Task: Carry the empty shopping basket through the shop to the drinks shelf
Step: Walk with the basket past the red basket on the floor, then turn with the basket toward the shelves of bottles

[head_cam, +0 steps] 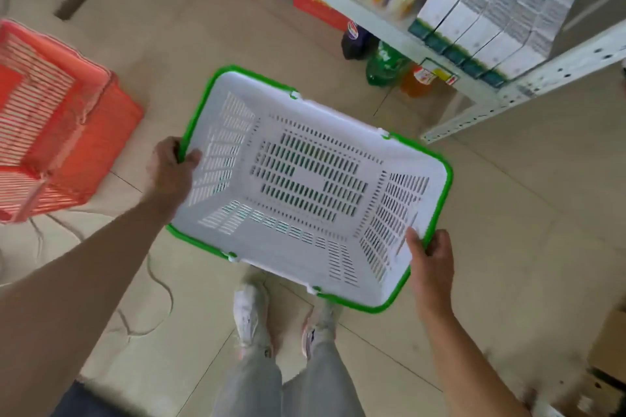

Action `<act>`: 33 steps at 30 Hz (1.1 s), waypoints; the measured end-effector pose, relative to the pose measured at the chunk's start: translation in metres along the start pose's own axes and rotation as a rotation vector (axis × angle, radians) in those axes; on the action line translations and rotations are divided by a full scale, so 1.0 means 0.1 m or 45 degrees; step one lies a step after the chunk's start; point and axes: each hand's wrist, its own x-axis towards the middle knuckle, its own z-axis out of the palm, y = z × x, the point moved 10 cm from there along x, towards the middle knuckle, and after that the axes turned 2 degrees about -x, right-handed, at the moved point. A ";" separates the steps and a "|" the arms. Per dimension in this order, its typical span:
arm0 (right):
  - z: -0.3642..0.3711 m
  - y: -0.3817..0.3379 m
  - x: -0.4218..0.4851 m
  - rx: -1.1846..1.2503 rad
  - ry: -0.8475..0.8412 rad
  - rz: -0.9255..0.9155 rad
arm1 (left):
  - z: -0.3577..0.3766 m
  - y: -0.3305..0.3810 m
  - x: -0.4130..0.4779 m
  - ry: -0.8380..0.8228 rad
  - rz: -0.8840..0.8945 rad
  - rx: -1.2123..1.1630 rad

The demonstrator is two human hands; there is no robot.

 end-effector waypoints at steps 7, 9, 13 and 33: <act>0.45 0.83 0.54 -0.396 -0.037 0.149 | 0.89 -0.37 0.46 -0.122 0.032 0.393; 0.58 1.05 0.71 -0.501 -0.122 0.224 | 1.09 -0.50 0.54 -0.127 -0.017 0.465; 0.69 1.27 0.98 -0.554 -0.132 0.318 | 1.37 -0.84 0.57 -0.182 -0.122 0.769; 0.72 -0.58 0.19 -0.708 -0.437 0.159 | -0.99 -0.87 -0.89 0.190 -0.660 0.127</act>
